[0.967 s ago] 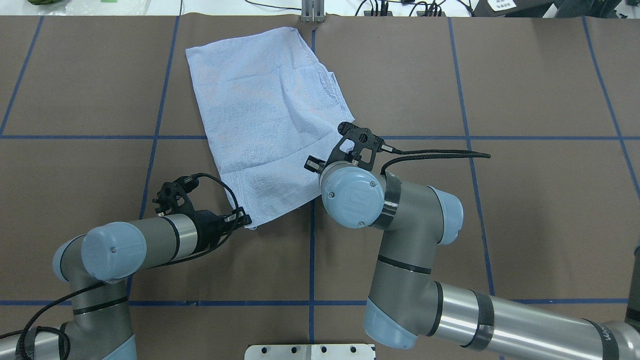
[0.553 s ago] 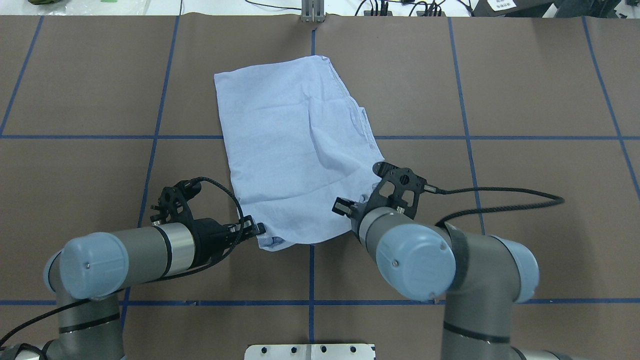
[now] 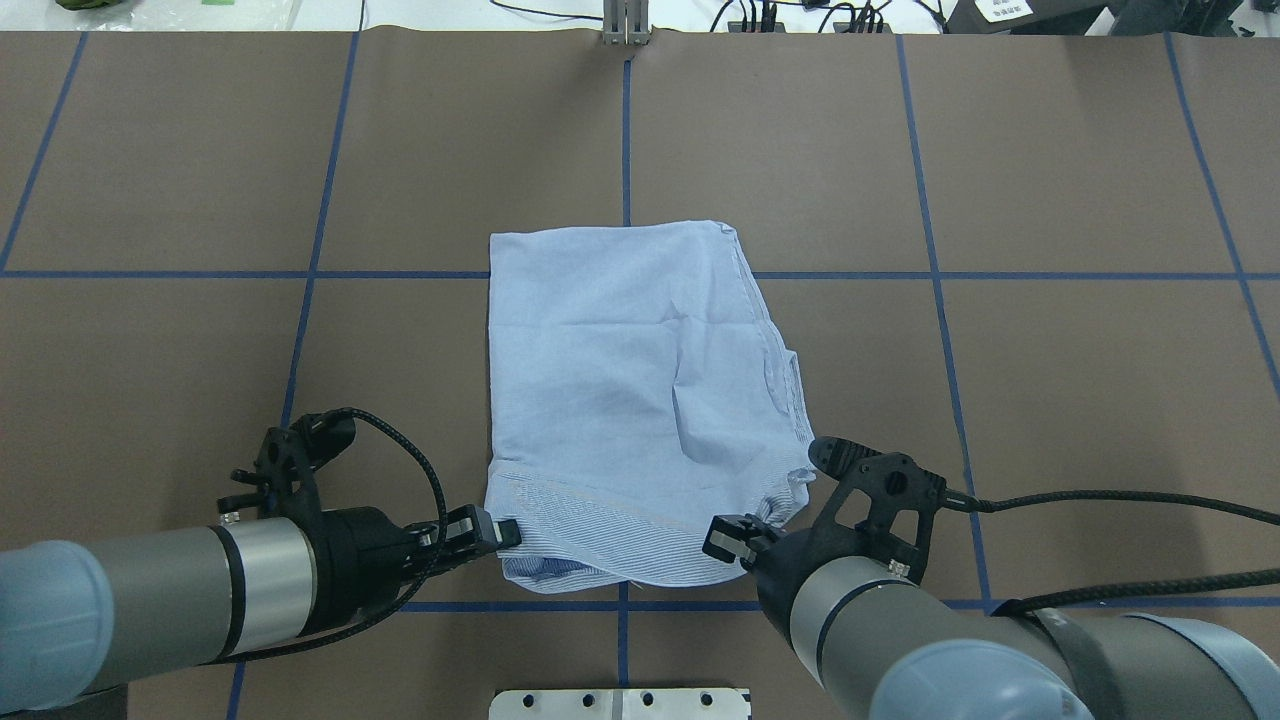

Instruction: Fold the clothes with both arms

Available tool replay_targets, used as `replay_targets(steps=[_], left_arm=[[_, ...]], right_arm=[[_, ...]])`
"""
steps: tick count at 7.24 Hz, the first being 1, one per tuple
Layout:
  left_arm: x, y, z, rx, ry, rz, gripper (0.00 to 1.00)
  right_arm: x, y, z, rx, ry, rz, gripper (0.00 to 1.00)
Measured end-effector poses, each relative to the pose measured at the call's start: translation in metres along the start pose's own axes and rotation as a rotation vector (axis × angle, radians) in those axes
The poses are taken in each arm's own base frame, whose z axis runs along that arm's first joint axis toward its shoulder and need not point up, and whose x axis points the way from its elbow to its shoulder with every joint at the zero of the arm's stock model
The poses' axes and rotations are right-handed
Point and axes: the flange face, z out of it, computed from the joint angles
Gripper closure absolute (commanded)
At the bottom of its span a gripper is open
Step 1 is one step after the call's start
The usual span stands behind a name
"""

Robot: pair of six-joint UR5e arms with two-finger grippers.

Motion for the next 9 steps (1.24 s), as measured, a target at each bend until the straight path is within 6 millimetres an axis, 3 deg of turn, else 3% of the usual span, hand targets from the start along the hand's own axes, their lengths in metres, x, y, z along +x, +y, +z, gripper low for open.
replay_targets(steps=[1, 2, 4, 6, 8, 9], left_arm=[[0.014, 0.004, -0.015, -0.007, -0.013, 0.0, 1.0], [0.024, 0.006, -0.017, -0.01, -0.038, 0.003, 1.0], [0.036, -0.013, 0.005, 0.041, -0.089, 0.019, 1.0], [0.047, -0.048, 0.028, 0.116, -0.113, 0.056, 1.0], [0.054, -0.104, 0.042, 0.219, -0.142, 0.105, 1.0], [0.057, -0.132, 0.056, 0.264, -0.168, 0.121, 1.0]], right_arm=[[0.002, 0.0, -0.012, -0.006, 0.0, -0.001, 1.0], [0.0, -0.002, -0.008, 0.006, 0.012, -0.002, 1.0], [-0.022, -0.023, 0.029, 0.08, 0.056, -0.004, 1.0], [-0.048, -0.054, 0.051, 0.139, 0.061, -0.02, 1.0], [-0.063, -0.096, 0.079, 0.183, 0.067, -0.042, 1.0], [-0.075, -0.114, 0.102, 0.199, 0.083, -0.039, 1.0]])
